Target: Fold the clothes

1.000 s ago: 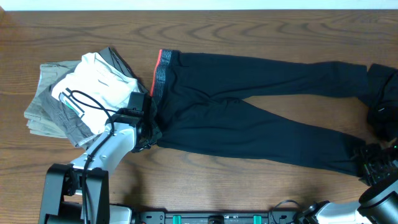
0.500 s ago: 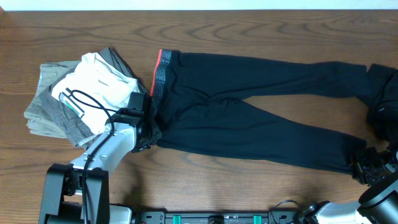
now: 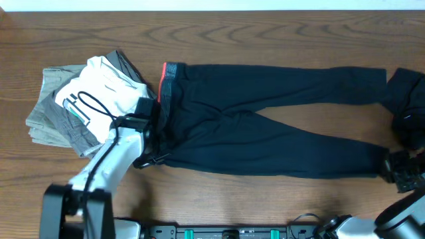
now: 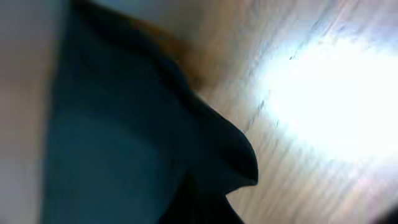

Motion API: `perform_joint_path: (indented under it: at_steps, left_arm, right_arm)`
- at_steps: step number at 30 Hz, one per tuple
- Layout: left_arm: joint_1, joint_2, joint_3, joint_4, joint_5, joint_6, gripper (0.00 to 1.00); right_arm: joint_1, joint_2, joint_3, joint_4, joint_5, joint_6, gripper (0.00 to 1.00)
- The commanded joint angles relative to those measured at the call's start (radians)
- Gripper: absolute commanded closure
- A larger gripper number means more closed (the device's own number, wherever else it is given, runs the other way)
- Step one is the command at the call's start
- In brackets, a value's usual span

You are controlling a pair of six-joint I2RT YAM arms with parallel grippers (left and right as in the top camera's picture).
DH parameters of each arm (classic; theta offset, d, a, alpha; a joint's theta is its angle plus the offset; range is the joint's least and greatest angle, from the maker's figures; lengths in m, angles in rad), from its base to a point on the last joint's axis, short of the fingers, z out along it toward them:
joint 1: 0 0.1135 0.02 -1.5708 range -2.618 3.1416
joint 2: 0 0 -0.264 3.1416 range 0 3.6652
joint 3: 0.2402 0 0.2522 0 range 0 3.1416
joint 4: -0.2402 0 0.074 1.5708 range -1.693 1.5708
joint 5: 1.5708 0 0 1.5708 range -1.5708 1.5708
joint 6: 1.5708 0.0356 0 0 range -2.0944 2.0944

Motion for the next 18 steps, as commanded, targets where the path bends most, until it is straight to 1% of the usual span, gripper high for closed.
perform_joint_path:
  at_steps: [1, 7, 12, 15, 18]
  left_arm:
    - [0.002, -0.099, 0.051, -0.063, -0.007, 0.043, 0.94]
    - [0.002, -0.272, 0.063, -0.2, -0.007, 0.043, 0.94]
    - [0.002, -0.404, 0.078, -0.321, -0.007, 0.05, 0.94]
    - [0.002, -0.457, 0.119, -0.363, -0.006, 0.098, 0.94]
    - [0.002, -0.457, 0.188, -0.364, 0.008, 0.168, 0.94]
  right_arm:
    - [-0.006, -0.11, 0.065, -0.031, -0.024, -0.022, 0.99]
    - [-0.007, -0.262, 0.16, -0.109, -0.024, -0.021, 0.99]
    - [-0.005, -0.316, 0.262, -0.184, -0.024, -0.022, 0.99]
    - [0.011, -0.312, 0.304, -0.185, -0.038, -0.021, 0.99]
    - [0.045, -0.295, 0.313, -0.127, -0.047, 0.0, 0.99]
